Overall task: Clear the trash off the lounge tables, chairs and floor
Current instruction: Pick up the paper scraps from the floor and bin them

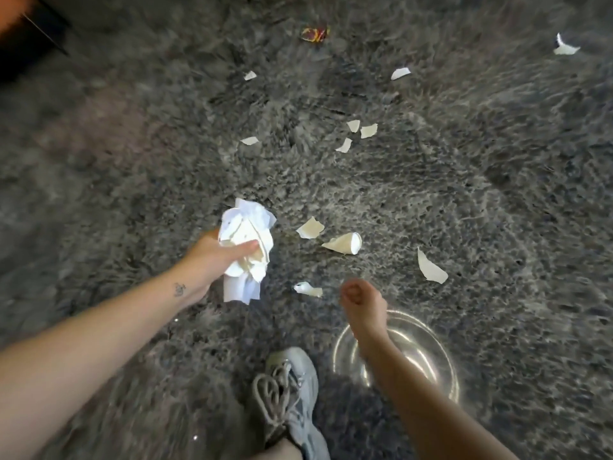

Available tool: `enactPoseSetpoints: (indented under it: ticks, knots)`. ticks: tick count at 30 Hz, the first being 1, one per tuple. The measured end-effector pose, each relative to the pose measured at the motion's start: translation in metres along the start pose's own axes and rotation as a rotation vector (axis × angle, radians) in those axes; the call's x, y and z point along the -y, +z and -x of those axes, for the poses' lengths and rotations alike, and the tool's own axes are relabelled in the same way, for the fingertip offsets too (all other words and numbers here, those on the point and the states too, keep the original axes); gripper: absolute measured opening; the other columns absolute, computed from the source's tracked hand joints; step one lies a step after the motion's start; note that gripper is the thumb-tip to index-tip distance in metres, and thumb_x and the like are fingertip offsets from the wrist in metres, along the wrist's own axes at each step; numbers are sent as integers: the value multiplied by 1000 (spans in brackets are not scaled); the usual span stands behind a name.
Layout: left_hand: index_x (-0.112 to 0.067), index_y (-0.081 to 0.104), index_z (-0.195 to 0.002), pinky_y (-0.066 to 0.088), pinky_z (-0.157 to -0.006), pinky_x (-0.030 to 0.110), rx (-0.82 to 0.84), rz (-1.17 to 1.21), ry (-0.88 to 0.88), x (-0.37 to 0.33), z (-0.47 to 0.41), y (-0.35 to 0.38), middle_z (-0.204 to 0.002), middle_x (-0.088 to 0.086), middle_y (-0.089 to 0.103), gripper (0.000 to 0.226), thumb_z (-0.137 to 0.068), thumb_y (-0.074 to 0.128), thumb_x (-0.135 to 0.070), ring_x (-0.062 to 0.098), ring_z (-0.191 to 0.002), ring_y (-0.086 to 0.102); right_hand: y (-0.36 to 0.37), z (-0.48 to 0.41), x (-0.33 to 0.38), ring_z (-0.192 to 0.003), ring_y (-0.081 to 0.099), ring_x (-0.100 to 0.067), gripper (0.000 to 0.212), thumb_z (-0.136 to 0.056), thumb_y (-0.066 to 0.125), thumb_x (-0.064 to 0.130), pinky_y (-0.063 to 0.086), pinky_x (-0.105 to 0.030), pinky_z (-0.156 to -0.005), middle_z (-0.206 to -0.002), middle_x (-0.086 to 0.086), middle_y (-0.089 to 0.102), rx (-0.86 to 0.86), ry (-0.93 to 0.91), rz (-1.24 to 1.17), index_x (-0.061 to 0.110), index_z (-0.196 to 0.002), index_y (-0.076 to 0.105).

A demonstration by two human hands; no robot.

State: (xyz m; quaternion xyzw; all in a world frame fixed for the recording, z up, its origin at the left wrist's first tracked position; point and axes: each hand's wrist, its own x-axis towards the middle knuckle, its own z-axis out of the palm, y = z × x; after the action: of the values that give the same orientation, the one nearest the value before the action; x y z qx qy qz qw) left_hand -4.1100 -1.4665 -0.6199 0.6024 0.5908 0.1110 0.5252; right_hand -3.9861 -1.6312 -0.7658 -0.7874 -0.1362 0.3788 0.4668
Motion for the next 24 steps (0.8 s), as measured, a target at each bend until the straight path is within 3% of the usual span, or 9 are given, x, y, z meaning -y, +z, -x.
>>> enactPoseSetpoints:
  ticks: [2, 7, 10, 13, 15, 18, 20, 24]
  knots:
    - [-16, 64, -83, 50, -51, 13, -19, 3, 9, 9, -20, -13, -80, -6, 68, 9, -79, 71, -12, 5, -63, 65, 21, -24, -6, -77, 59, -18, 12, -83, 58, 11, 33, -17, -56, -83, 0, 66, -5, 4, 133, 15, -92, 65]
    - [-21, 64, -76, 45, -58, 20, -109, 74, -58, 75, -65, -9, -68, -13, 69, 12, -76, 76, -22, 2, -64, 65, 71, -80, -31, -96, 58, -24, 19, -83, 64, 18, 45, -31, -77, -102, -5, 65, 120, -68, 444, 12, -101, 61]
    - [-24, 64, -75, 46, -60, 21, -116, 150, -109, 120, -82, 13, -61, -20, 67, 12, -75, 76, -23, -3, -59, 64, 96, -99, -53, -107, 52, -22, 34, -79, 69, 32, 39, -35, -90, -113, 0, 60, 243, -198, 667, 18, -108, 58]
    - [-24, 66, -75, 50, -70, 27, -142, 237, -176, 153, -93, 32, -68, -19, 70, 11, -75, 77, -25, 3, -71, 66, 107, -101, -68, -104, 51, -22, 31, -79, 68, 35, 34, -34, -89, -111, 1, 60, 190, -309, 768, 19, -103, 59]
    - [-24, 66, -75, 50, -70, 27, -179, 254, -200, 167, -96, 40, -68, -19, 70, 11, -75, 76, -26, 3, -72, 66, 108, -99, -71, -98, 54, -21, 24, -79, 68, 30, 35, -33, -86, -104, 0, 63, 149, -346, 743, 16, -98, 63]
    - [-23, 66, -74, 46, -61, 24, -230, 281, -237, 180, -99, 50, -64, -19, 69, 11, -75, 76, -26, -3, -60, 65, 100, -97, -61, -76, 58, -15, 10, -79, 72, 21, 43, -31, -73, -80, 3, 64, 90, -275, 450, 11, -78, 68]
    - [-22, 65, -71, 46, -55, 19, -256, 288, -268, 184, -101, 59, -60, -17, 68, 13, -75, 76, -28, -3, -56, 63, 97, -92, -47, -66, 56, -7, 12, -78, 73, 20, 42, -23, -62, -68, 12, 60, 56, -255, 304, 18, -69, 65]
    - [-22, 66, -75, 47, -49, 14, -228, 329, -227, 180, -105, 77, -61, -15, 69, 13, -73, 76, -28, 0, -56, 65, 109, -69, -21, -68, 59, -6, 6, -76, 74, 23, 47, -29, -67, -70, 18, 63, 37, -351, 151, 22, -75, 68]
